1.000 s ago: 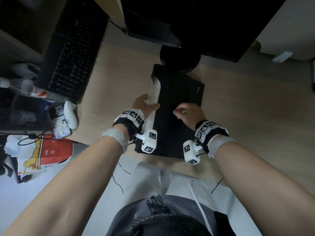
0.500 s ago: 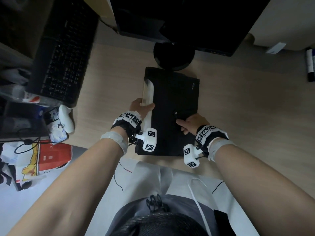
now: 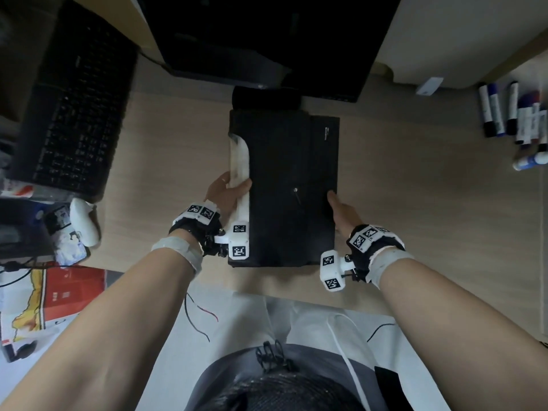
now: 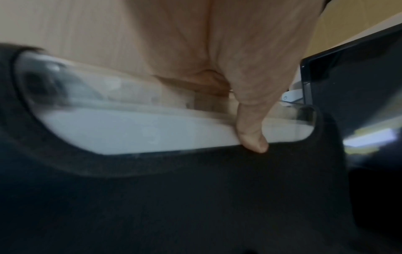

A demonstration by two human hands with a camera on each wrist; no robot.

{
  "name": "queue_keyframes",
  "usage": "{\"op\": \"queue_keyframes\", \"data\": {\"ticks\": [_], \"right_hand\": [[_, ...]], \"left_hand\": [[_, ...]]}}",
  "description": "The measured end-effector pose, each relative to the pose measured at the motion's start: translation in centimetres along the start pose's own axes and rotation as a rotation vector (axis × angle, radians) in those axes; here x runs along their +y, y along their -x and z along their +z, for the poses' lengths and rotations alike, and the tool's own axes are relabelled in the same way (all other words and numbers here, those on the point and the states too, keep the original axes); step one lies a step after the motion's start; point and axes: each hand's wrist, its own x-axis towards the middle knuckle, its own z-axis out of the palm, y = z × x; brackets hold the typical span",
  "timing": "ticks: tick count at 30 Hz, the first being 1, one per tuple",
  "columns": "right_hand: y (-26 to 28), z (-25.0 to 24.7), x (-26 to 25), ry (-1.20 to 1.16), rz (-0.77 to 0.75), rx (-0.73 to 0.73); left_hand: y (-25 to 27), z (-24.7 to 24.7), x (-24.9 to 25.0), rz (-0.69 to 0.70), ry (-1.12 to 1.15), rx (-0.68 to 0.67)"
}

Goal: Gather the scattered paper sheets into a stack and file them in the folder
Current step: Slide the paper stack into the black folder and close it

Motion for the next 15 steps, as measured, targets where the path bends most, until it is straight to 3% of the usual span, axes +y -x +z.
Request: {"op": "queue_keyframes", "data": {"ticks": [5, 11, 15], "right_hand": [[1.7, -4.1, -1.0, -0.085, -0.15, 0.025], [0.5, -8.2, 0.8, 0.0, -0.005, 0.077], [-4.0, -10.9, 6.7, -0.013, 0.124, 0.198]], "left_hand": [[0.7, 3.4, 3.0, 0.081, -0.064, 0.017], [0.1, 8.7, 5.4, 0.04, -0.374, -0.109], [-1.7, 13.5, 4.3, -0.028, -0.41, -0.24]]}}
